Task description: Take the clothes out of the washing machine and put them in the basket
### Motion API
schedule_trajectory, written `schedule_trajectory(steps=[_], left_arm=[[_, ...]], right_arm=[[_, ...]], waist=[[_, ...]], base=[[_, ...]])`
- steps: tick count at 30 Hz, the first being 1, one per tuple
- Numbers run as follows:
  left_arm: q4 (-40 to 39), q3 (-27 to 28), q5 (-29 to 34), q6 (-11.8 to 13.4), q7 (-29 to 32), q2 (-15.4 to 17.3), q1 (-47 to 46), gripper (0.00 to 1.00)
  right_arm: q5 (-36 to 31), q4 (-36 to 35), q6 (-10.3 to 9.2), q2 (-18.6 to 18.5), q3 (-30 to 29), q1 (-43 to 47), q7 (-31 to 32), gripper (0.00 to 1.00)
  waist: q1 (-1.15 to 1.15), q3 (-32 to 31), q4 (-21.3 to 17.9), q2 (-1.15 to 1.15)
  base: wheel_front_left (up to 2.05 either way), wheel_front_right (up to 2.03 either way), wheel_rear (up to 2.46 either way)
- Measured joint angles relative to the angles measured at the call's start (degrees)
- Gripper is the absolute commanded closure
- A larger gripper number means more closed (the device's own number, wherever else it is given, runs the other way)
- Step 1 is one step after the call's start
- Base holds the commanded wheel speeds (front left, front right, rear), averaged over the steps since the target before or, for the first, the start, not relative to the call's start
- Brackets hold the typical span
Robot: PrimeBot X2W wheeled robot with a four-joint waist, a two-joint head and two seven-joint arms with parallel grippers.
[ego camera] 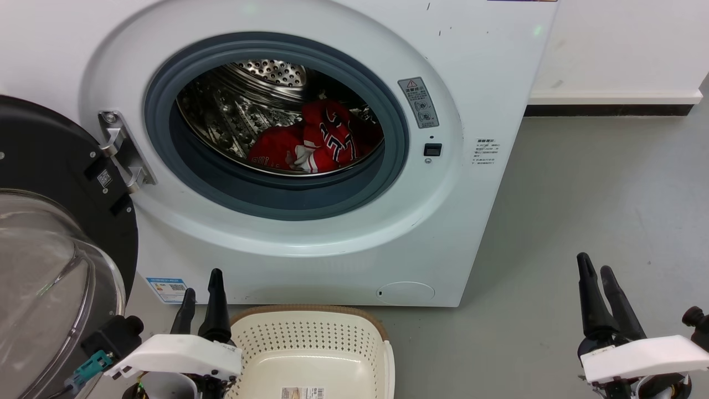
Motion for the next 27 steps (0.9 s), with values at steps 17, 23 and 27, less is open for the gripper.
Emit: schedule_trajectory(steps=[17, 23, 27], left_arm=[[-2.5, -2.1, 11.3, 2.9, -2.9, 1.1, 1.2, 0.00], [-3.1, -2.2, 14.9, 3.3, -3.7, 1.1, 2.1, 0.00], [-3.5, -2.2, 17.3, 3.4, -4.4, 0.9, 2.2, 0.00]], right_arm=[[-13.7, -2.4, 0.00, 0.0, 0.4, 1.5, -3.0, 0.00], [-18.2, -3.3, 0.00, 0.0, 0.6, 1.9, -3.9, 0.00], [-20.6, -3.7, 0.00, 0.0, 0.7, 2.1, -4.5, 0.00]], waist=[[0.00, 0.1, 0.0, 0.00], [0.00, 0.1, 0.0, 0.00], [0.00, 0.1, 0.0, 0.00]], base=[[0.00, 0.00, 0.00], [0.00, 0.00, 0.00], [0.00, 0.00, 0.00]])
